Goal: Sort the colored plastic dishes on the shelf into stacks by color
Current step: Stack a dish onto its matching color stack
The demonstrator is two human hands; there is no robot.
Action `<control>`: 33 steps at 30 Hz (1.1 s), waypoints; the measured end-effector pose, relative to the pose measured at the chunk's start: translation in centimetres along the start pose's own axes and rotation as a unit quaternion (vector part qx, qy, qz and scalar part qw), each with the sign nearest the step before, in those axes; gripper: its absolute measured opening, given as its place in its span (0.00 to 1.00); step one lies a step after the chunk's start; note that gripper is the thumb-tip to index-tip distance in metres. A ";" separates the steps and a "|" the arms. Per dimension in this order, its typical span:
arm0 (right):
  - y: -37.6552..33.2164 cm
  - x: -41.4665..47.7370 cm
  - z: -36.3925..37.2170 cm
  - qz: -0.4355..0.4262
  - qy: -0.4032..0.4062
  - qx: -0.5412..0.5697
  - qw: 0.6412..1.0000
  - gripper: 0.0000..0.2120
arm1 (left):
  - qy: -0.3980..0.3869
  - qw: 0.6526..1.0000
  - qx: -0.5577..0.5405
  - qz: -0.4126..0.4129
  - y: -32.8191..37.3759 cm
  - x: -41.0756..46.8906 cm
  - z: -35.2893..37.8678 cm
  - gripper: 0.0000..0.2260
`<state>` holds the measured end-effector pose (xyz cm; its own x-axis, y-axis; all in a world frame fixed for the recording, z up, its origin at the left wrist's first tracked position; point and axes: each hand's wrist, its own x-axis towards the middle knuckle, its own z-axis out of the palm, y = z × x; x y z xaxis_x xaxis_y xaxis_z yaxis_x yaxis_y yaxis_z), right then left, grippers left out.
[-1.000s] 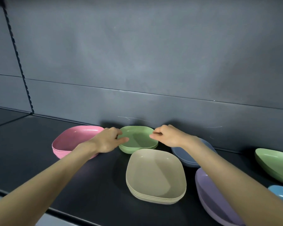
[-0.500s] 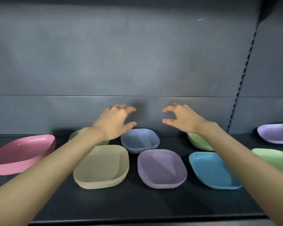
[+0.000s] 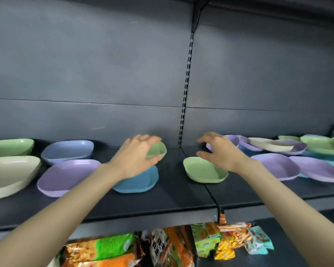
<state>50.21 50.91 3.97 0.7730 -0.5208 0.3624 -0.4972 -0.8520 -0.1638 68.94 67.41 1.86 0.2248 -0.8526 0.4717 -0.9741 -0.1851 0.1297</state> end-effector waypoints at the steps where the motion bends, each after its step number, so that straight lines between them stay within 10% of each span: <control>1: 1.2 -0.7 -0.1 0.005 -0.009 0.004 1.000 0.22 | -0.003 1.000 -0.011 -0.006 1.2 -0.1 0.8 0.24; 21: 9.7 -5.1 6.4 0.061 -0.035 0.264 0.962 0.34 | -0.079 0.969 -0.156 -0.172 8.4 0.9 10.9 0.34; 33: 7.5 -2.6 5.8 0.000 0.019 0.379 0.925 0.28 | 0.097 0.909 -0.356 -0.196 7.2 0.6 9.3 0.19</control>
<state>46.71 45.53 -3.49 0.7515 -0.5305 0.3922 -0.0672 -0.6530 -0.7544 61.82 61.05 -5.04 0.6190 -0.6737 0.4037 -0.5720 -0.0344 0.8196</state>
